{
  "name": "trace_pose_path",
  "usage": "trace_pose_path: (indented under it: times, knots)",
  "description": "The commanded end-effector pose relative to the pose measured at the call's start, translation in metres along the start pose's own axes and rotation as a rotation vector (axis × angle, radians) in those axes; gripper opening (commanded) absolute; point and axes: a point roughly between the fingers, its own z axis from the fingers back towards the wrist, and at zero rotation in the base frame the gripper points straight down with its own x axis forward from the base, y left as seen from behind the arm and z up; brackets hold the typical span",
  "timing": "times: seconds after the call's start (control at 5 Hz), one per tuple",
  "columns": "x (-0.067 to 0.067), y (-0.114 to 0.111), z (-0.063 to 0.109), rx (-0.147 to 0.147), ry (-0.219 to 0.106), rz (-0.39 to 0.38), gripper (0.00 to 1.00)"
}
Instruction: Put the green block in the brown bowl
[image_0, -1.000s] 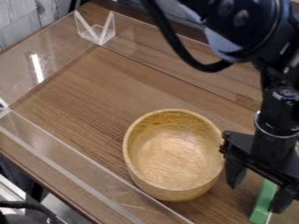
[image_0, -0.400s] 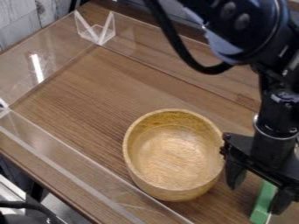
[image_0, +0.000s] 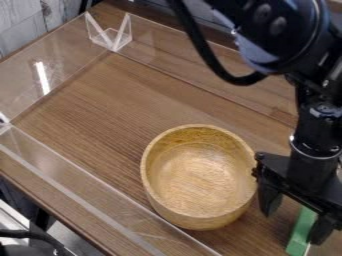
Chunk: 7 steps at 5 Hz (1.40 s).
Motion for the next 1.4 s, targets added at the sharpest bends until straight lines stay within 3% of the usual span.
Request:
trace_pose_path:
  times: [0.0, 1.0, 1.2]
  knots:
    - [0.013, -0.002, 0.012, -0.022, -0.053, 0.000, 1.00]
    - [0.015, 0.008, -0.019, -0.026, -0.063, 0.013, 1.00]
    - [0.014, 0.007, -0.019, -0.029, -0.063, 0.020, 0.00]
